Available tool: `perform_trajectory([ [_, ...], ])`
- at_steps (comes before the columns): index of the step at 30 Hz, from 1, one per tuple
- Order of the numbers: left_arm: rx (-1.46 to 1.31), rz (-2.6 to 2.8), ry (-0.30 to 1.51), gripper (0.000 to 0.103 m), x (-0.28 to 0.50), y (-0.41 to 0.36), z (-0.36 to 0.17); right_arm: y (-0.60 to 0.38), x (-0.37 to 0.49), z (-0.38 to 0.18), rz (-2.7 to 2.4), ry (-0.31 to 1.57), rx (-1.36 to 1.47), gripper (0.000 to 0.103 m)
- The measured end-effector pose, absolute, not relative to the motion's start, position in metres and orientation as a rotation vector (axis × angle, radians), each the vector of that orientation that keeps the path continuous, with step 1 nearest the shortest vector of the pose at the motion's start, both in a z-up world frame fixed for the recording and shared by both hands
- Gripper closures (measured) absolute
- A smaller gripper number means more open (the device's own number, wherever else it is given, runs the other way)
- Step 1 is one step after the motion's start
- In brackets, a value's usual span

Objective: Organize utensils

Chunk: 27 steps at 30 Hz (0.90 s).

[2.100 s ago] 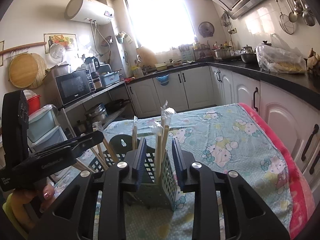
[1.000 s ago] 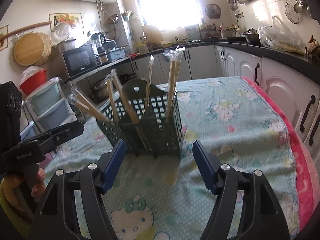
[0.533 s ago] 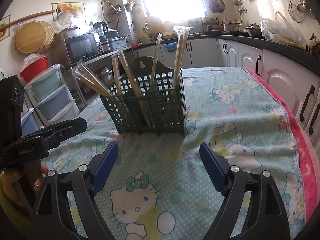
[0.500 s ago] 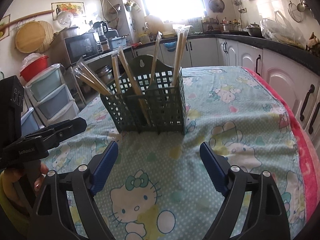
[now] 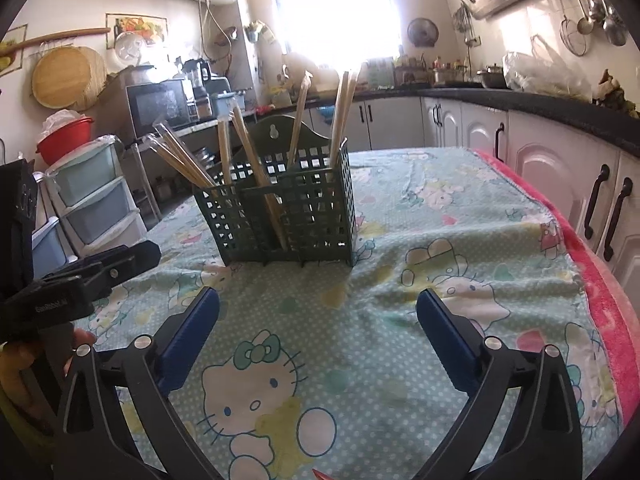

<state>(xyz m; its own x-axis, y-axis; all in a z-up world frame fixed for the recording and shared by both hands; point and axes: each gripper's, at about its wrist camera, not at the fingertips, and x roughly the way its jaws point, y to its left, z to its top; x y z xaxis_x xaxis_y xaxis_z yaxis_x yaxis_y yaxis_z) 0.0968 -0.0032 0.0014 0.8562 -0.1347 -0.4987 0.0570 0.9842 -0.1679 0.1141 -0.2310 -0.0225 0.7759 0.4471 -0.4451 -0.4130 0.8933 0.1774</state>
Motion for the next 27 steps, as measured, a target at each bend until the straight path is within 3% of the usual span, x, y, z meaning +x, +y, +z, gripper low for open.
perform_trajectory([
  [27, -0.146, -0.034, 0.438, 0.011, 0.073, 0.002, -0.015, -0.233, 0.088, -0.036, 0.364, 0.402, 0.077, 0.007],
])
